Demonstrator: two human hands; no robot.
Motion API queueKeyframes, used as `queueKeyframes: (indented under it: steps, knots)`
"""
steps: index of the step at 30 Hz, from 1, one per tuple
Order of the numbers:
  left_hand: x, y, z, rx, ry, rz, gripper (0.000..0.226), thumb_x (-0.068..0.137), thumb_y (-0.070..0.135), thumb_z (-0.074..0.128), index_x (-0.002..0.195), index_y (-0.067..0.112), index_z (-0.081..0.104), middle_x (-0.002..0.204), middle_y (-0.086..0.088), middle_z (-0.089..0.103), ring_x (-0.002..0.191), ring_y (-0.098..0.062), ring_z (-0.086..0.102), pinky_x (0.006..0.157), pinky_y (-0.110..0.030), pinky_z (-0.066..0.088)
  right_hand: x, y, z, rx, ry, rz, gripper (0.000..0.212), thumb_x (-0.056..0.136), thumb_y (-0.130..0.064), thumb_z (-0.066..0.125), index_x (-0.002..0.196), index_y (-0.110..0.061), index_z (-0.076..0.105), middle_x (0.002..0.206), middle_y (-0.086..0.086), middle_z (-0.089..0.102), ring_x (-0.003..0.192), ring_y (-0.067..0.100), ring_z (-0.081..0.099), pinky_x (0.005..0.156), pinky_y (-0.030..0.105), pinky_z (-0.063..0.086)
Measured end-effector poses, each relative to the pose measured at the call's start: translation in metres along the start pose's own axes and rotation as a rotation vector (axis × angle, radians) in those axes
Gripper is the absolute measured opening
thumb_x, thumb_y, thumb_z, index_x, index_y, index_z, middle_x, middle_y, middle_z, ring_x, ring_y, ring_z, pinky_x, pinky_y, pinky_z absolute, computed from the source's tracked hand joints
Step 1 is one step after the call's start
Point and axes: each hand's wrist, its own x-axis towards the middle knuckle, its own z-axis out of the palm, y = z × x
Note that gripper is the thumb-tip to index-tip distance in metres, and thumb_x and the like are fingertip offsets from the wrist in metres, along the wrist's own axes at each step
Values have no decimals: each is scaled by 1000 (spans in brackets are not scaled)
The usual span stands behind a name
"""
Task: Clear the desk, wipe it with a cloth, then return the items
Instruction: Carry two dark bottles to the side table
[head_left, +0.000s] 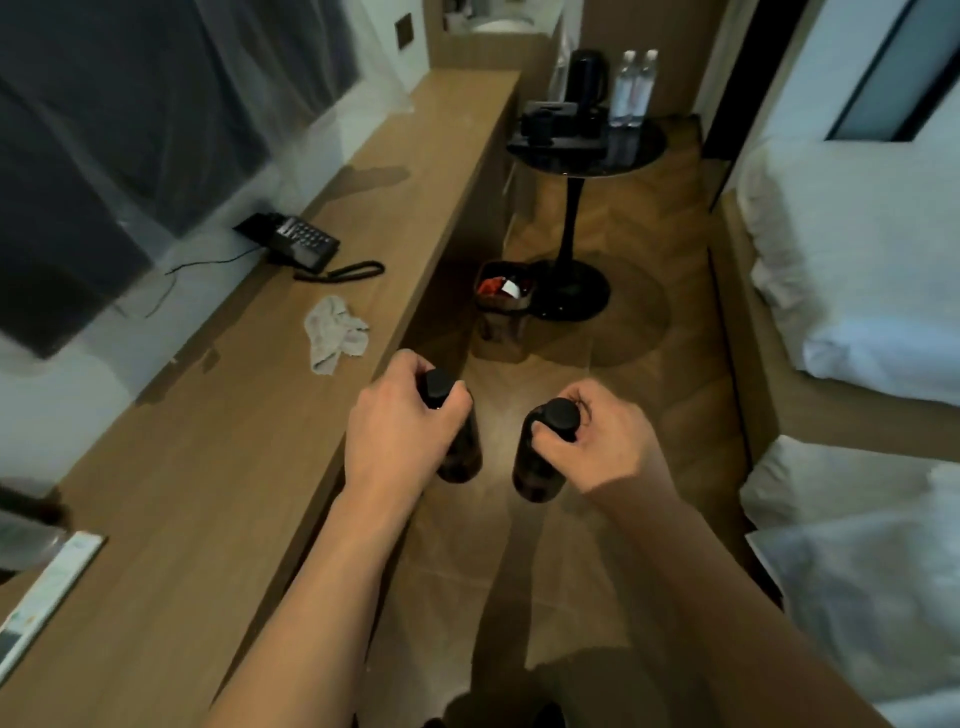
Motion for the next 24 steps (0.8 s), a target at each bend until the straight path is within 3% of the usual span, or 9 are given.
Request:
queueKeyframes:
  steps: [4,10,19,24]
  knots:
    - [11,50,35,-6,-81,102,24,90,43,68,103,27,55,85,14,57,77,-3,56,58,-23,43,10,32,-43,5,44,111,28,83,-43,71,99,-35,49,85,-20,57,82,5,59,78,29,54]
    - [44,93,70,-25,-139,184,27,90,44,68,108,29,54,89,16,57,82,-6,59,70,-28,57,40,63,-76,100,111,195,27,85,-39,72,102,-33,52,91,-14,62,89,10,63,83,33,57]
    - [148,121,134,-71,-207,200,25,90,42,70,106,30,54,89,14,59,82,-6,60,59,-17,43,153,93,-97,19,205,171,23,84,-35,72,99,-28,56,80,-13,63,75,4,62,71,32,60]
    - [226,141,161,-84,-227,215,22,90,41,70,102,31,53,86,14,59,78,-2,59,60,-15,46,234,99,-110,-20,213,174,26,83,-41,73,100,-30,56,83,-14,62,74,5,62,69,31,60]
